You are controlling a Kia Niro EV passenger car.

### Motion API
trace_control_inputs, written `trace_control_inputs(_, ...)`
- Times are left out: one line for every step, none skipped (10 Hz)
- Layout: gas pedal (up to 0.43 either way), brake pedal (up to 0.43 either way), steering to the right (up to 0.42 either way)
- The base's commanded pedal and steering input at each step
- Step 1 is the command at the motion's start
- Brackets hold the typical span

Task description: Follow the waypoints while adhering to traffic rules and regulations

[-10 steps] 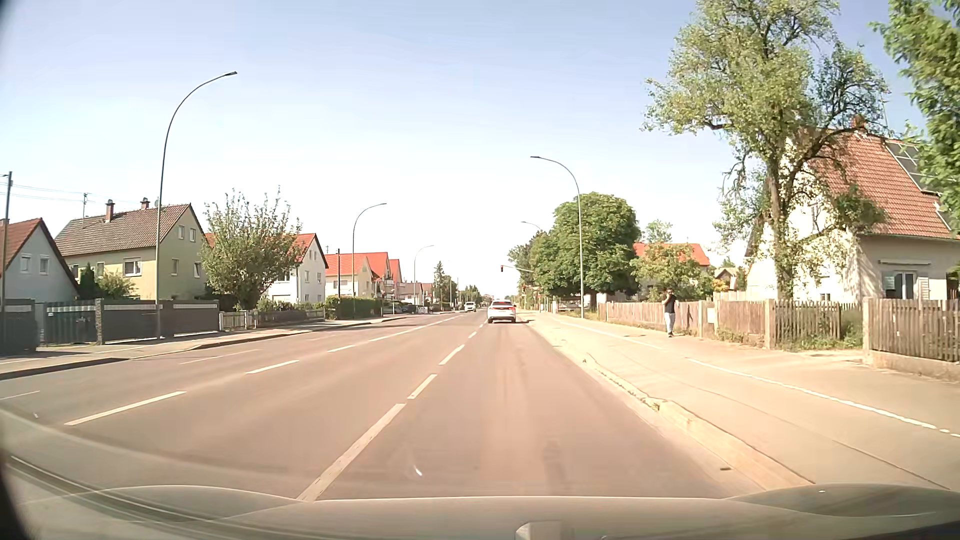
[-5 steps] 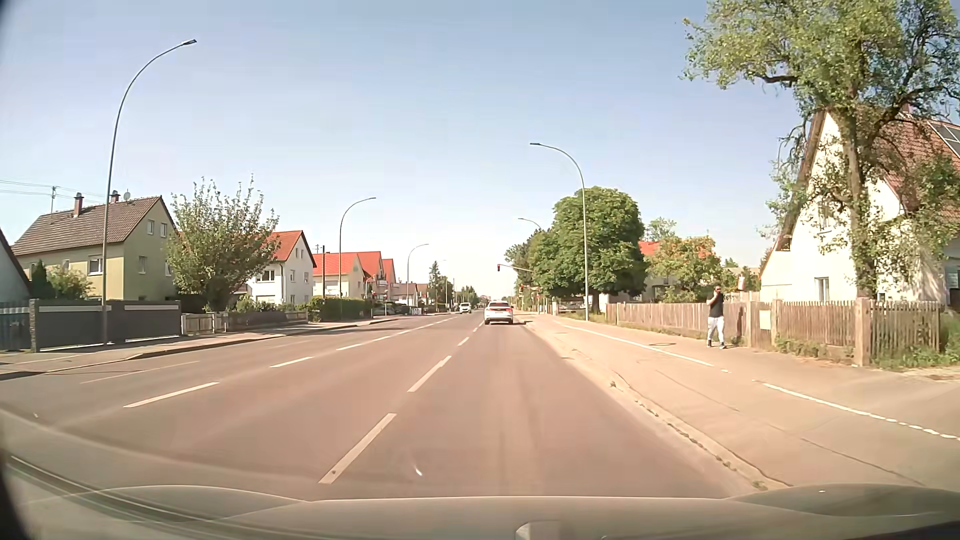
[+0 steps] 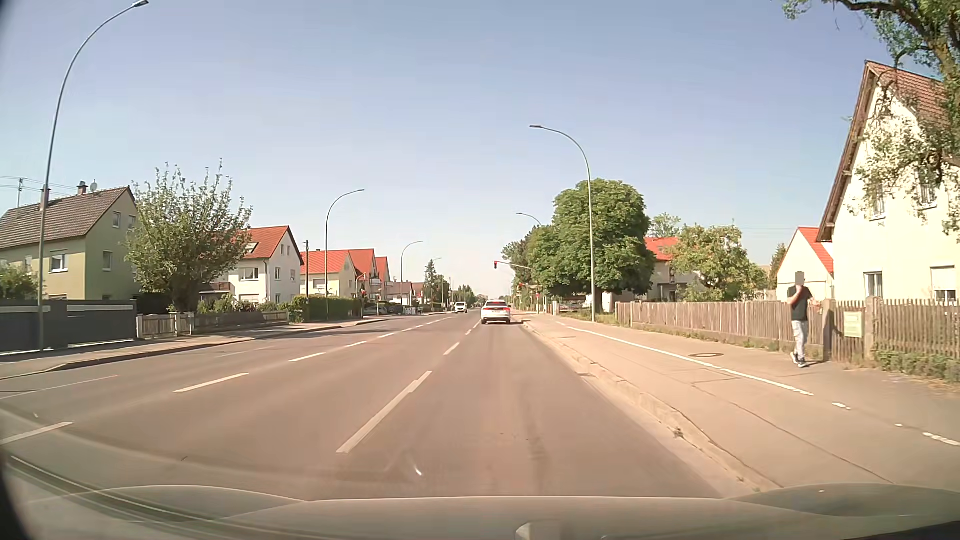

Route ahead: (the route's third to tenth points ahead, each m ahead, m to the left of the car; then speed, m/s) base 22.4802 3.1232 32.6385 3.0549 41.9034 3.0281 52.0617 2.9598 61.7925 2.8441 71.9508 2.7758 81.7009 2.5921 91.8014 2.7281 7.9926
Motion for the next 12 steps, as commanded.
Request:
trace_control_inputs(0.067,0.000,0.000)
trace_control_inputs(0.067,0.000,-0.001)
trace_control_inputs(0.067,0.000,-0.004)
trace_control_inputs(0.067,0.000,-0.005)
trace_control_inputs(0.067,0.000,-0.005)
trace_control_inputs(0.067,0.000,-0.006)
trace_control_inputs(0.067,0.000,-0.006)
trace_control_inputs(0.067,0.000,-0.007)
trace_control_inputs(0.067,0.000,-0.008)
trace_control_inputs(0.067,0.000,-0.009)
trace_control_inputs(0.067,0.000,-0.009)
trace_control_inputs(0.067,0.000,-0.010)
